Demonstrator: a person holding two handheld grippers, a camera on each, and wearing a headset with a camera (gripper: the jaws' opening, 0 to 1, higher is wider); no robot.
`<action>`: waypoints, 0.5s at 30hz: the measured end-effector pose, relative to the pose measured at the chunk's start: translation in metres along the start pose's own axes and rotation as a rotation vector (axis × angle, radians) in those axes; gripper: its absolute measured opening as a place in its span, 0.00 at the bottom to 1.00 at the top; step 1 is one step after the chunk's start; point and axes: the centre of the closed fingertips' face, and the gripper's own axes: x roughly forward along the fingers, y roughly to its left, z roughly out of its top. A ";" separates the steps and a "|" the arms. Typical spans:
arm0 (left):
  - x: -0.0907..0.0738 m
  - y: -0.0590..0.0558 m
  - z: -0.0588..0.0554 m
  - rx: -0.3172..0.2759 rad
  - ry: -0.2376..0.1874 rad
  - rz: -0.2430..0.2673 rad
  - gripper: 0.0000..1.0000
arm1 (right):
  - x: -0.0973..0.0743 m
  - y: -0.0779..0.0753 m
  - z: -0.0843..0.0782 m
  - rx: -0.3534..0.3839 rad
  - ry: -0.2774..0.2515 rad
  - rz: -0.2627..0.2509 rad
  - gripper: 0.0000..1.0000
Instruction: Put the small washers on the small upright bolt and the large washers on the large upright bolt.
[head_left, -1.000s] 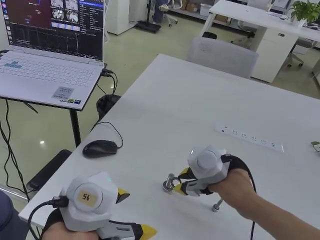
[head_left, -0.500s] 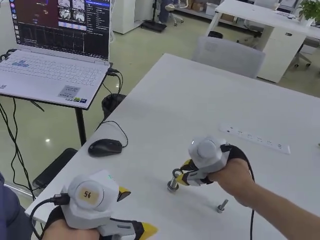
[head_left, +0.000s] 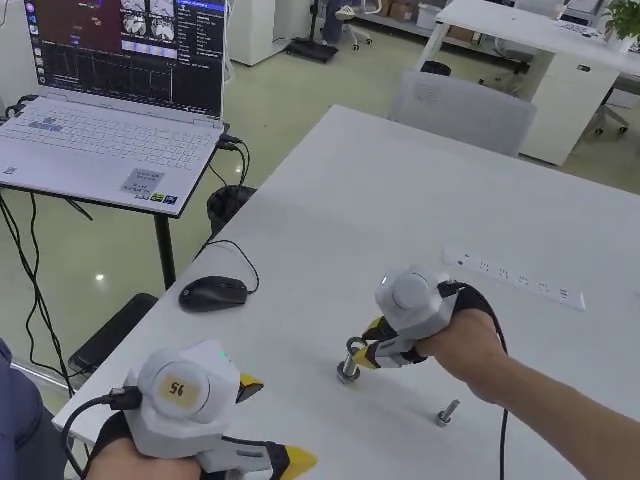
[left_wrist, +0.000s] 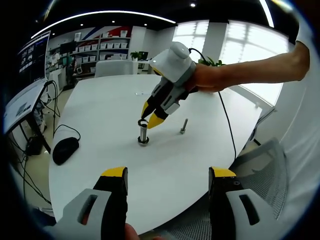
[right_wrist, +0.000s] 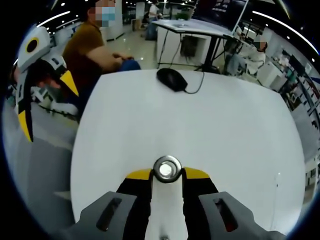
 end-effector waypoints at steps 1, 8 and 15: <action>0.000 0.000 0.000 0.000 0.000 0.000 0.65 | 0.000 0.000 0.000 0.000 0.001 0.001 0.24; 0.000 0.001 -0.001 -0.001 0.001 0.002 0.65 | 0.006 0.001 -0.002 -0.002 0.024 0.016 0.24; 0.000 0.001 0.000 -0.005 0.000 0.001 0.65 | 0.011 0.002 -0.005 -0.004 0.043 0.028 0.24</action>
